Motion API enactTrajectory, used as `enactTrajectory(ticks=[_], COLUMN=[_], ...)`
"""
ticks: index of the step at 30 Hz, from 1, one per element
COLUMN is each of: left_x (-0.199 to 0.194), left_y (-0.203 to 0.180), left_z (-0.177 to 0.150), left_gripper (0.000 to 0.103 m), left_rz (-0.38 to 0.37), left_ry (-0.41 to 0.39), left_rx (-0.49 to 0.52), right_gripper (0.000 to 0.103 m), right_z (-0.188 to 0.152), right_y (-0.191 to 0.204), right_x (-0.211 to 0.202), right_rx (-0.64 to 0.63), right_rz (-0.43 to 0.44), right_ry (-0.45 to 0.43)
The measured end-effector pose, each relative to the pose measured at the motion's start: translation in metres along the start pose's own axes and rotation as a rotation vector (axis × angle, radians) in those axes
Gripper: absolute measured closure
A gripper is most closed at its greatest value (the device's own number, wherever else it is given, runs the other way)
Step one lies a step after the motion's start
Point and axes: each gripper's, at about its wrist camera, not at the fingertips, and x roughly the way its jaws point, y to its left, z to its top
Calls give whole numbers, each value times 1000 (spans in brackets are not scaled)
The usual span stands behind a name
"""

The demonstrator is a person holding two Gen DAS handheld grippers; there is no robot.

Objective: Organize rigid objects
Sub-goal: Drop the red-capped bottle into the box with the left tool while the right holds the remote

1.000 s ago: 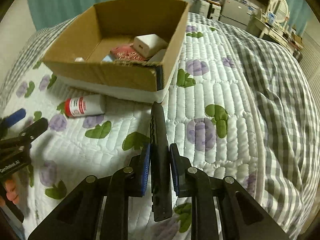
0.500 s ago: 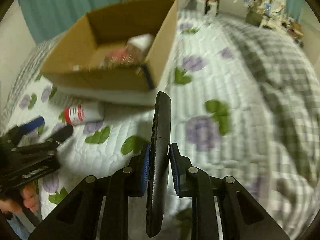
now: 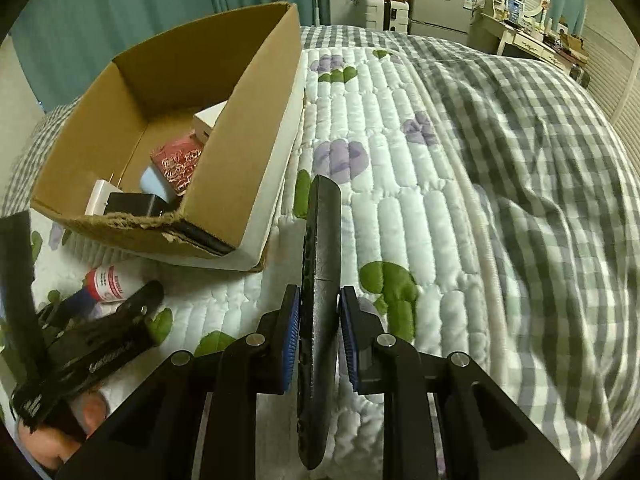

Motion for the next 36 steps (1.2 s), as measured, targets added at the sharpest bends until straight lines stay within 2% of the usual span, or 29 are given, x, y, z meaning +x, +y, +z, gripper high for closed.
enactTrajectory(ticks=[1,2,3,9,15,22,30,36], left_x=[0,-1,-2,-17,-63,-127,-176,-188], left_y=[-1,-1,-3,2,11,22,19,13], left_z=[0,0,-1,-6,-12,-10,22,60], left_gripper=[10,20,22,22,22,22,22,22], left_rz=[3,7,6,-2,-36,-75,-98,-52], left_ry=[-9,-16,-21,-24,-79,-172,-285,-373], left_rx=[6,16,31,50,96,146,196,253], right_gripper=[84,84,84,84,84,84,84,84], right_z=[-1,-1,-1,-7,-11,-5,15,53], right_y=[0,-1,-1,-5,-3,21,56,71], right_x=[2,4,4,-8,-42,-99,-152,-162], right_rx=[0,1,6,16,23,-19,-89,-111], right_rz=[3,9,14,27,17,13,37,71], right_ry=[0,0,-3,-19,-69,-158,-254,-309])
